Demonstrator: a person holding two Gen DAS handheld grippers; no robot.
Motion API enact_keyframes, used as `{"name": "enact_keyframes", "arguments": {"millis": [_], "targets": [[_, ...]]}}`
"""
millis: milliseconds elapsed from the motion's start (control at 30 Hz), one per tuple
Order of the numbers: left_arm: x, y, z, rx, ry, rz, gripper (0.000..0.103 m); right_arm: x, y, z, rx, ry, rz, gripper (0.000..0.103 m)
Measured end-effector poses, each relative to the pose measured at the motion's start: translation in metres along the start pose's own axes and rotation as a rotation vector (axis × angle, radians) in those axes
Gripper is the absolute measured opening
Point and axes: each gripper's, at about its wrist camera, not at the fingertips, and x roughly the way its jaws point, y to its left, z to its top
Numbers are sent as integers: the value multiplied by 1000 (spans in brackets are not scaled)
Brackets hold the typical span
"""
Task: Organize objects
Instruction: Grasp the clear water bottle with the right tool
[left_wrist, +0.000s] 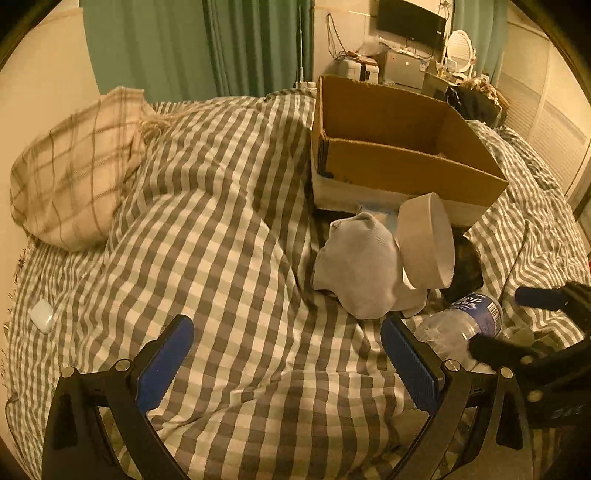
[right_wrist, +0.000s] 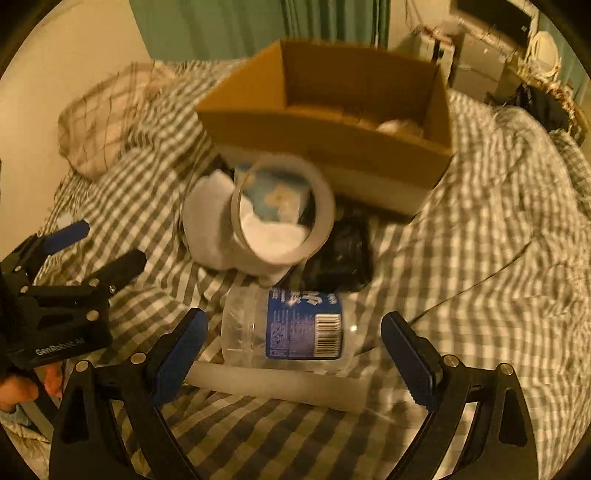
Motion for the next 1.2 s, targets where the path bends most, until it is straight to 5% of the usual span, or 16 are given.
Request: {"name": "enact_keyframes", "arguments": {"millis": [200,333,367,400,467,567,633,800,1100,1200], "targets": [[3,1,-2,-11,13,-16,103,25,6,3,-18,86,-17,95],[-1,-2,-3,-4,16,-44,103,14,1,2,12,49,-10,88],[-4,-4,-4,2,15,-52,103,5,-3,1,29,18,9,77],[-6,-6,-4,8,13,-58,103,-4,-5,1,43,-10,38,29],[-10,-14,-6,36,7,-71,103,-28,-11,0,64,-90,-53,22],[-10,-25,-9,77,21,-75,103,-31,-19,0,86,-81,-38,34],[-9,-27,-11,85,23,-71,103,-19,-23,-3,104,-34,-40,67],[-3,-18,-9,39,43,-59,103,4,-22,-2,93,30,0,89],[5,-12,-7,18,59,-43,103,47,-16,5,93,159,-16,97],[6,-12,-7,19,64,-43,103,61,-24,6,141,216,47,97]]}}
